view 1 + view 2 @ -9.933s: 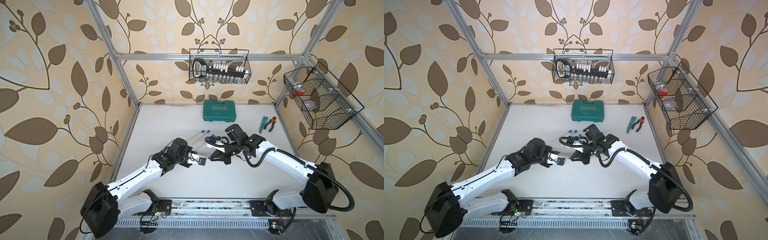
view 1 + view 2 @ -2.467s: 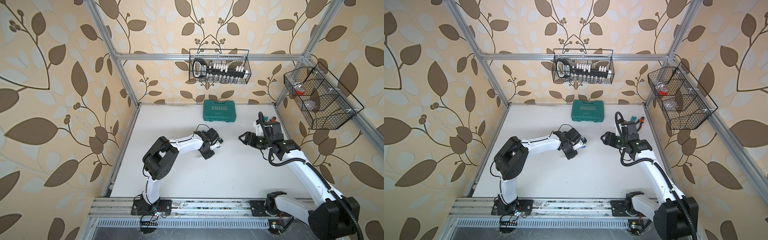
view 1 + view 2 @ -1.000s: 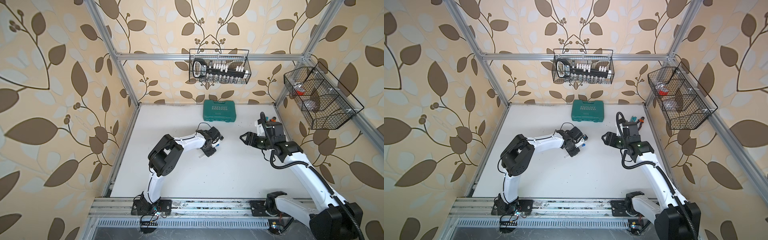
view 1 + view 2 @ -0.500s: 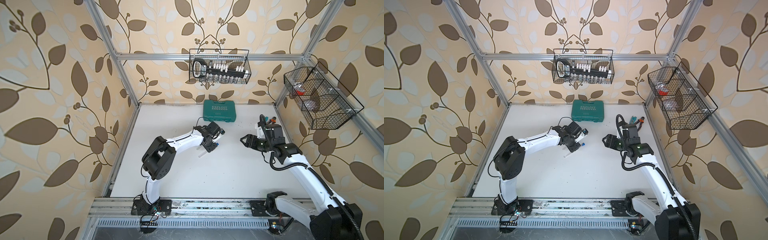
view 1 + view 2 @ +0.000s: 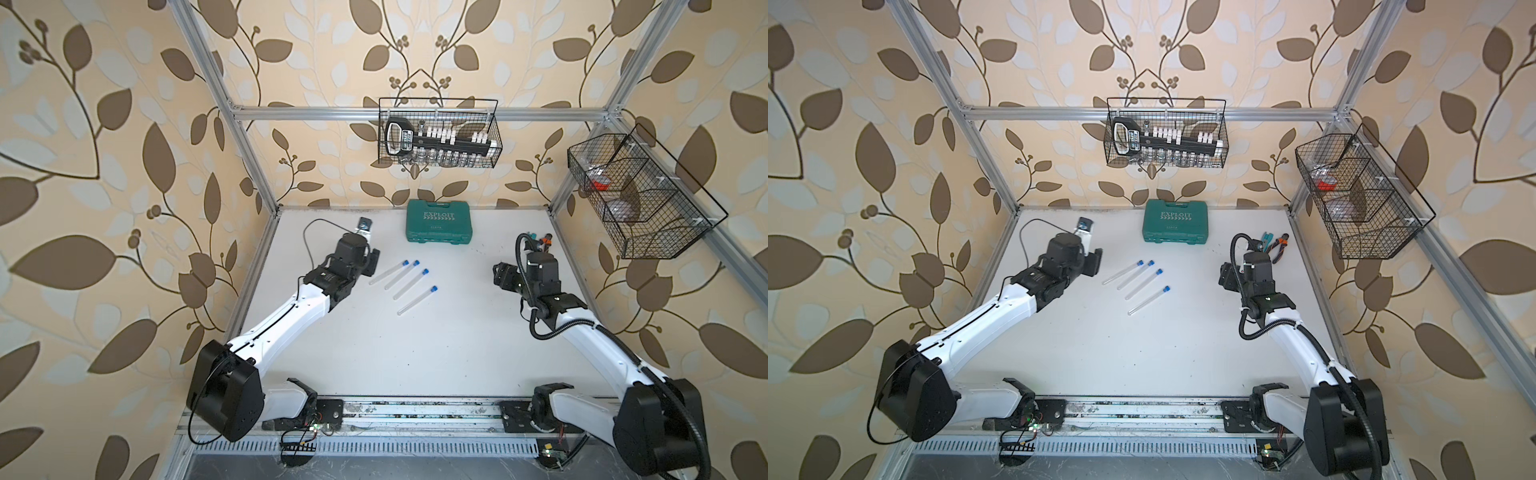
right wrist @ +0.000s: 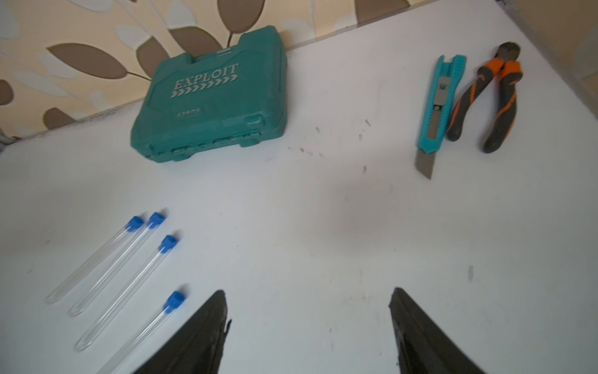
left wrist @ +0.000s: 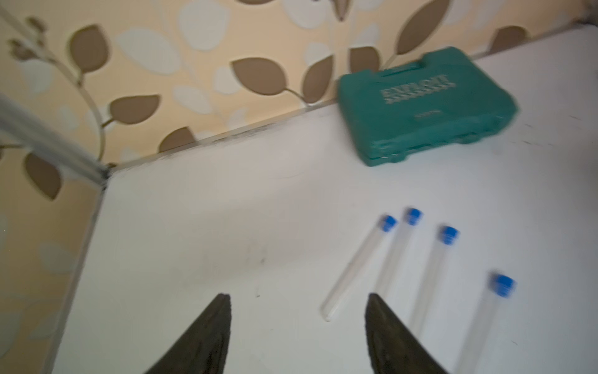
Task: Insert stoppers into test tubes
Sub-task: Reset both arms
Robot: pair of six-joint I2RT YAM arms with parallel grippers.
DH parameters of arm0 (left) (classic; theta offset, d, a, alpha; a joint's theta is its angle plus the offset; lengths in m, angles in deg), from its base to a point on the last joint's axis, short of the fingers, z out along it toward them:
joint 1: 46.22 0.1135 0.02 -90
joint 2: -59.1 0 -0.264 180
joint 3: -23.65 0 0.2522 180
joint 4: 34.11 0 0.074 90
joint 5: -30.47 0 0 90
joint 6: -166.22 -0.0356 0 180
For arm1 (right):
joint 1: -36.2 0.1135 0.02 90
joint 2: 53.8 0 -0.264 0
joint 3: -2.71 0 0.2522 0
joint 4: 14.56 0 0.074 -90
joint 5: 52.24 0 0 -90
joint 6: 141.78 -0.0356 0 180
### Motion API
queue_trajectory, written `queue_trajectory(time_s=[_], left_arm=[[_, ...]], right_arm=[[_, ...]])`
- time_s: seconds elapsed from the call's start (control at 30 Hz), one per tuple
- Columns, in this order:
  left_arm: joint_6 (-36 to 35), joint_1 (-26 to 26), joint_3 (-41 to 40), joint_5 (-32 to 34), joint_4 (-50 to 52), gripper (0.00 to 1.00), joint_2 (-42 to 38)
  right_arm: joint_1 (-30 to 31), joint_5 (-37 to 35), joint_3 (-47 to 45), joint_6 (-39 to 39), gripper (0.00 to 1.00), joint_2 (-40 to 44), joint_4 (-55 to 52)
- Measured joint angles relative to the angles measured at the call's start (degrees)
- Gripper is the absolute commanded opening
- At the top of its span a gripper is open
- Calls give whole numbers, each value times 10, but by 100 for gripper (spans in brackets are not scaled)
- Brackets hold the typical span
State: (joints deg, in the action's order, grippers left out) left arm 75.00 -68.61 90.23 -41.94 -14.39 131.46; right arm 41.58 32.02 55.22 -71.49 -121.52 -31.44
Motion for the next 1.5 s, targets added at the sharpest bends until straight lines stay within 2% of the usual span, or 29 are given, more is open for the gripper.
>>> queue_trajectory(time_s=[0.1, 0.17, 0.4, 0.6, 0.73, 0.93, 0.97, 1.0, 1.23, 1.4, 1.5], left_arm=[[17, 68, -76, 39, -37, 80, -38], [17, 86, -105, 57, -52, 84, -44], [15, 141, -178, 64, -149, 84, -28], [9, 157, -241, 43, -273, 85, 33], [-2, 157, -250, 12, -311, 83, 48], [-1, 157, -274, -6, -339, 84, 28], [0, 157, -287, -7, -356, 84, 26], [1, 157, -301, -8, -373, 84, 26], [-3, 157, -360, -25, -510, 91, 124], [-2, 157, -357, -28, -518, 98, 140], [3, 157, -351, -21, -522, 99, 140]], right_arm=[[-29, -19, -21, 34, 80, -39, 78], [-48, -23, -40, 61, 80, -57, 136], [-100, -5, -121, 106, 81, -115, 318], [-104, 41, -191, 125, 82, -150, 460], [-94, 57, -229, 136, 83, -178, 553], [-94, 58, -238, 139, 86, -180, 604], [-94, 58, -238, 139, 90, -180, 608], [-94, 58, -238, 137, 100, -180, 612], [-86, 54, -238, 147, 100, -180, 618], [-63, 36, -235, 156, 99, -180, 615], [-58, 28, -227, 161, 100, -184, 608]])
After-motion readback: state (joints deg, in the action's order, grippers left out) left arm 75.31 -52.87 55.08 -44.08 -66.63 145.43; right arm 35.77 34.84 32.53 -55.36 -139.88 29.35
